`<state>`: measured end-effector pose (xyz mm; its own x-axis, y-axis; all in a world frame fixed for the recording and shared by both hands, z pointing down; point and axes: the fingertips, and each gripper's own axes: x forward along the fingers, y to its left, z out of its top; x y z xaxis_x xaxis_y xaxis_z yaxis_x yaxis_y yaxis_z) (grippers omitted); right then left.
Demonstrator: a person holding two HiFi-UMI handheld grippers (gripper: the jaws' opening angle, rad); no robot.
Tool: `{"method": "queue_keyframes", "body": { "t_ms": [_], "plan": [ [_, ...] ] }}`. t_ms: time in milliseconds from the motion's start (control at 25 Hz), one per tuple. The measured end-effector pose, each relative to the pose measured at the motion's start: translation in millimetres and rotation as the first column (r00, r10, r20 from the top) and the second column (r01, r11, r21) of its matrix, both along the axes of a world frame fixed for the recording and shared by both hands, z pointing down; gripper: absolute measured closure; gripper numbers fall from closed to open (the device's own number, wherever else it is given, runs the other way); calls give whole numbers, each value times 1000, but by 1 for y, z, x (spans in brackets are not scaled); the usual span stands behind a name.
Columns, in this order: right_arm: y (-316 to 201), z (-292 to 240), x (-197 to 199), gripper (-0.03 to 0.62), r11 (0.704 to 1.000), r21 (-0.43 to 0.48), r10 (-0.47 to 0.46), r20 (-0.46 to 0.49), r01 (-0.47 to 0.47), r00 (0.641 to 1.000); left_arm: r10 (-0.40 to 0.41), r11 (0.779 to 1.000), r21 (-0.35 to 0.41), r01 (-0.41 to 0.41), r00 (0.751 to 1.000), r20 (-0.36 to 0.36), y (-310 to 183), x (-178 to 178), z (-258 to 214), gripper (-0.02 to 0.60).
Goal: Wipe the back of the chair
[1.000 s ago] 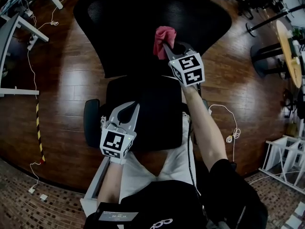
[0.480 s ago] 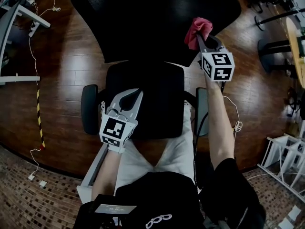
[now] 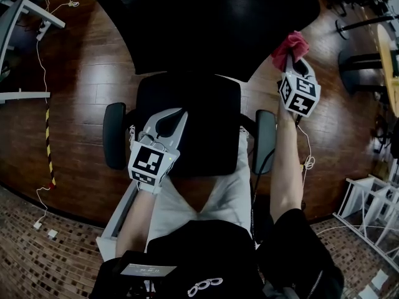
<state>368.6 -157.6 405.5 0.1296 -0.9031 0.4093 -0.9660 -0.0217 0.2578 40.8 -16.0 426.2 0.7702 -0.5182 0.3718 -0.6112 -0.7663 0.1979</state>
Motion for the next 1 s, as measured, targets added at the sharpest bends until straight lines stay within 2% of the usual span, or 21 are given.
{"method": "queue_keyframes", "body": {
  "t_ms": [80, 160, 360, 560, 880, 1000],
  "plan": [
    [5, 8, 4, 553, 1000, -18, 23, -26, -24, 999, -1, 1000, -3, 1, 1000, 1, 0, 0, 1, 589],
    [4, 17, -9, 553, 999, -50, -7, -57, 4, 998, -4, 1000, 0, 4, 1000, 1, 0, -1, 2, 589],
    [-11, 30, -66, 553, 992, -90, -103, -111, 94, 988, -19, 1000, 0, 19, 1000, -2, -1, -6, 2, 589],
    [-20, 38, -124, 553, 978, -99, -193, -89, 184, 977, -32, 999, 3, 32, 999, -4, -3, -16, 4, 589],
    [-45, 45, -228, 553, 932, -100, -357, -78, 349, 931, -75, 997, -7, 75, 997, -21, -4, -30, 7, 589],
    [-48, 50, -268, 553, 900, -107, -432, -83, 423, 898, -96, 995, -13, 95, 995, -25, -6, -40, 10, 589]
  ]
}}
